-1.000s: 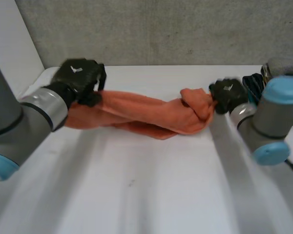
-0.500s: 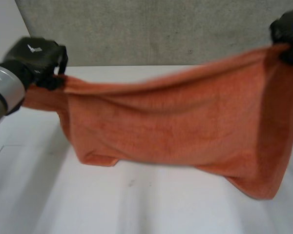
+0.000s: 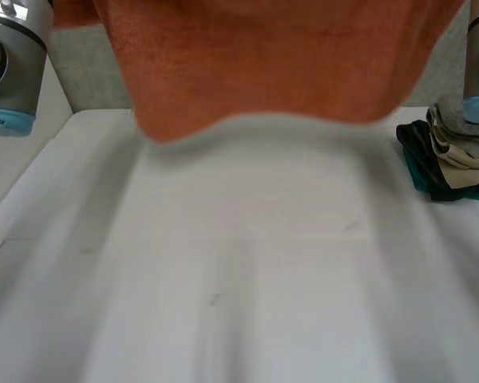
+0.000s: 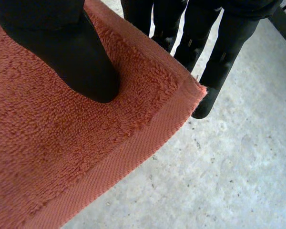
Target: Fold the laundry.
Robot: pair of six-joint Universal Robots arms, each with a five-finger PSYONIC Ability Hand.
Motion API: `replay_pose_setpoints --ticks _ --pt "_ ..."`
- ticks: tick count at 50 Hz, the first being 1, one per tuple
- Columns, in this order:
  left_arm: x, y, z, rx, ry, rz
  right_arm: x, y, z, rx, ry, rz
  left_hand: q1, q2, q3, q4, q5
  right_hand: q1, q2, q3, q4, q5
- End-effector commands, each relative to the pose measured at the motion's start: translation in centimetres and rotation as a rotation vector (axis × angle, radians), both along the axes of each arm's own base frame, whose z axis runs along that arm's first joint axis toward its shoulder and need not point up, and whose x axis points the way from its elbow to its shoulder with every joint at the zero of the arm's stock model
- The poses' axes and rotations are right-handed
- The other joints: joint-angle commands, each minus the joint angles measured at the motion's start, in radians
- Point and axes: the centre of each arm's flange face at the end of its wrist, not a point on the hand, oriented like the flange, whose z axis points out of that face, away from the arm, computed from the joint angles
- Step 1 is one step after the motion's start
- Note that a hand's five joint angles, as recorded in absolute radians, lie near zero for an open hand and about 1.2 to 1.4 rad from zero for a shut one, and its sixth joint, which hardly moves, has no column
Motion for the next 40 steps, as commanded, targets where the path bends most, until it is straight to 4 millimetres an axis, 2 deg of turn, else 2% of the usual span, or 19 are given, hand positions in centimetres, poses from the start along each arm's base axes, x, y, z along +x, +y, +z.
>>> replay_pose_setpoints --ticks 1,3,4,7,8,10,13,17,19,20,22,27,30,32,34,35,40 --pt "0.6 2.2 -5.5 0.216 -0.065 0.004 0.0 0.6 -5.0 0.205 0.088 0.036 0.242 0.198 0.203 0.197 0.238 0.265 0.218 0.206 0.198 0.229" --pt "0.7 2.8 -6.8 0.259 -0.077 0.003 0.0 1.3 -7.4 0.289 0.125 0.061 0.242 0.198 0.203 0.197 0.238 0.265 0.218 0.206 0.198 0.229" --pt "0.8 3.3 -8.5 0.313 -0.093 0.004 0.0 1.5 -8.2 0.318 0.137 0.071 0.242 0.198 0.203 0.197 0.238 0.265 0.218 0.206 0.198 0.229" --pt "1.0 4.2 -11.2 0.398 -0.118 0.003 0.1 2.7 -12.0 0.451 0.184 0.107 0.242 0.198 0.203 0.197 0.238 0.265 0.218 0.206 0.198 0.229" --pt "1.1 4.8 -13.2 0.459 -0.137 0.002 0.1 2.9 -12.8 0.481 0.193 0.114 0.242 0.198 0.203 0.197 0.238 0.265 0.218 0.206 0.198 0.229" --pt "1.2 5.3 -15.2 0.517 -0.154 0.000 -0.2 3.6 -15.2 0.568 0.216 0.130 0.242 0.198 0.203 0.197 0.238 0.265 0.218 0.206 0.198 0.229" --pt "1.5 6.5 -18.6 0.619 -0.183 -0.003 -0.3 4.4 -17.6 0.654 0.238 0.147 0.242 0.198 0.203 0.197 0.238 0.265 0.218 0.206 0.198 0.229" --pt "1.6 7.0 -23.4 0.738 -0.228 -0.003 -0.5 5.4 -22.2 0.791 0.279 0.147 0.242 0.198 0.203 0.197 0.238 0.265 0.218 0.206 0.198 0.229" --pt "1.7 7.2 -25.7 0.798 -0.259 0.001 -0.6 5.5 -23.2 0.818 0.286 0.145 0.242 0.198 0.203 0.197 0.238 0.265 0.218 0.206 0.198 0.229" --pt "1.8 7.3 -26.2 0.810 -0.269 0.004 -0.6 5.6 -23.4 0.825 0.289 0.145 0.242 0.198 0.203 0.197 0.238 0.265 0.218 0.206 0.198 0.229" --pt "1.9 7.2 -26.8 0.821 -0.287 0.008 -0.7 6.0 -23.9 0.842 0.296 0.143 0.242 0.198 0.203 0.197 0.238 0.265 0.218 0.206 0.198 0.229" --pt "1.9 7.5 -26.8 0.816 -0.315 -0.012 -1.6 6.0 -24.4 0.871 0.290 0.123 -0.481 -0.525 -0.521 -0.527 -0.486 0.265 0.218 0.206 0.198 0.229" --pt "2.0 7.5 -25.5 0.792 -0.300 -0.032 -1.9 6.0 -24.7 0.882 0.288 0.120 -0.509 -0.553 -0.548 -0.554 -0.513 0.265 0.218 0.206 0.198 0.229" --pt "2.8 7.8 -24.7 0.794 -0.290 -0.041 -2.1 6.0 -24.8 0.887 0.285 0.116 -0.599 -0.643 -0.639 -0.645 -0.604 0.265 0.218 0.206 0.198 0.229" --pt "3.8 8.0 -24.5 0.811 -0.280 -0.028 -2.3 5.9 -24.8 0.889 0.281 0.110 -0.632 -0.676 -0.672 -0.678 -0.637 0.265 0.218 0.206 0.198 0.229" --pt "5.0 8.2 -24.2 0.830 -0.267 -0.009 -2.3 5.9 -24.8 0.889 0.280 0.110 -0.638 -0.682 -0.677 -0.683 -0.642 0.265 0.218 0.206 0.198 0.229" --pt "7.4 9.7 -23.5 0.893 -0.211 0.027 -2.7 5.7 -24.9 0.892 0.281 0.100 -0.638 -0.682 -0.677 -0.684 -0.643 0.265 0.218 0.206 0.198 0.229"
